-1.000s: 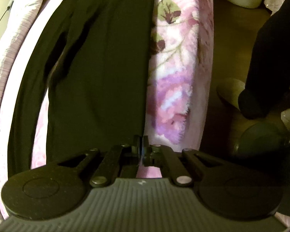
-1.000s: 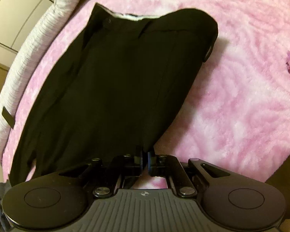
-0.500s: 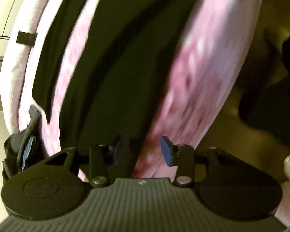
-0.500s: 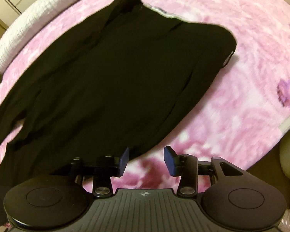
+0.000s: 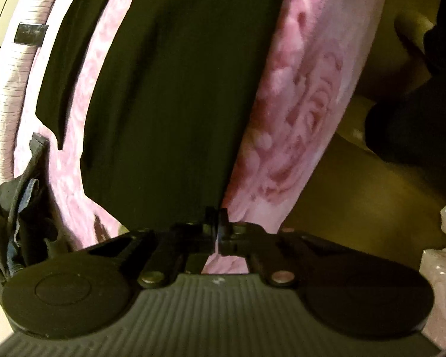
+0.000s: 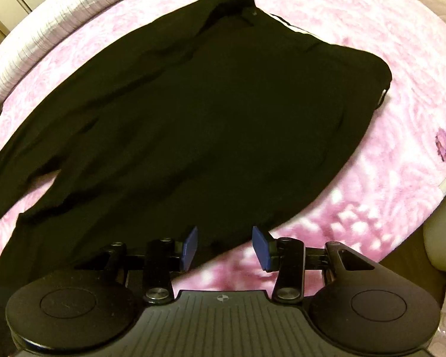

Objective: Fold clothes
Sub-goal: 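Press the folded trousers flat and open both grippers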

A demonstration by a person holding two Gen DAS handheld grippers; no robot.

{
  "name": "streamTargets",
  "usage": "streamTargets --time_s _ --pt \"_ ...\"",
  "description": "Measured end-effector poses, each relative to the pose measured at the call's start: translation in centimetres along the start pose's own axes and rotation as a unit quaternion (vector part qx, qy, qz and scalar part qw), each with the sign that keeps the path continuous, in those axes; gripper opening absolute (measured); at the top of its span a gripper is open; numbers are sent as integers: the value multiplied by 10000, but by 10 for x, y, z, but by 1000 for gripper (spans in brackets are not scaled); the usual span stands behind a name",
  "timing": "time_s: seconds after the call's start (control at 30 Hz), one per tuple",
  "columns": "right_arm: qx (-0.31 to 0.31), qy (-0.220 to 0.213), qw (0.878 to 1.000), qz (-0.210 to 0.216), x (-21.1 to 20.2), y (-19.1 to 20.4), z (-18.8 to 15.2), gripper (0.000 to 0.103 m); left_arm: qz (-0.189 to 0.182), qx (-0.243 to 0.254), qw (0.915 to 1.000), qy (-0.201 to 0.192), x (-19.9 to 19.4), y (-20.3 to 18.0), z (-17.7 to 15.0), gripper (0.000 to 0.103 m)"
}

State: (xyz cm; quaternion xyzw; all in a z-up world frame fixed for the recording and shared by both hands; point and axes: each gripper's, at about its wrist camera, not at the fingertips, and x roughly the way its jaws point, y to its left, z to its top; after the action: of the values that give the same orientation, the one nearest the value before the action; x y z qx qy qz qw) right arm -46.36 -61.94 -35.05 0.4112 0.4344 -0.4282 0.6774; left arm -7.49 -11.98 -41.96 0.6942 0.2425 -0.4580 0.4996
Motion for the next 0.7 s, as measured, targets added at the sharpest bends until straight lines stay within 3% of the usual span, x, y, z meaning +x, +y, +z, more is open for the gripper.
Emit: streamTargets --time_s 0.17,0.3,0.37,0.43,0.5,0.53,0.67,0.7 --pt "-1 -13 10000 2 -11 15 1 45 -165 29 9999 11 0 6 -1 0" --pt "-15 -34 10000 -1 -23 22 6 46 -572 -152 9975 380 -1 10 -12 0" --pt "-22 -44 10000 -2 -29 26 8 48 -732 -432 9952 476 -11 16 -13 0" --pt "21 -49 10000 20 -40 28 11 53 -735 -968 9914 494 -26 29 -10 7" --pt "24 -43 9998 172 -53 32 16 63 -729 -1625 9831 432 -46 49 -6 17" --pt "-29 -45 9997 230 -61 35 17 64 -687 -1965 9774 378 -59 61 -2 26" --pt "-536 -108 9974 461 -95 49 27 70 -466 -2913 9555 61 -110 94 23 43" --pt "-703 -131 9961 514 -103 52 30 71 -412 -3109 9495 -33 -124 102 32 51"
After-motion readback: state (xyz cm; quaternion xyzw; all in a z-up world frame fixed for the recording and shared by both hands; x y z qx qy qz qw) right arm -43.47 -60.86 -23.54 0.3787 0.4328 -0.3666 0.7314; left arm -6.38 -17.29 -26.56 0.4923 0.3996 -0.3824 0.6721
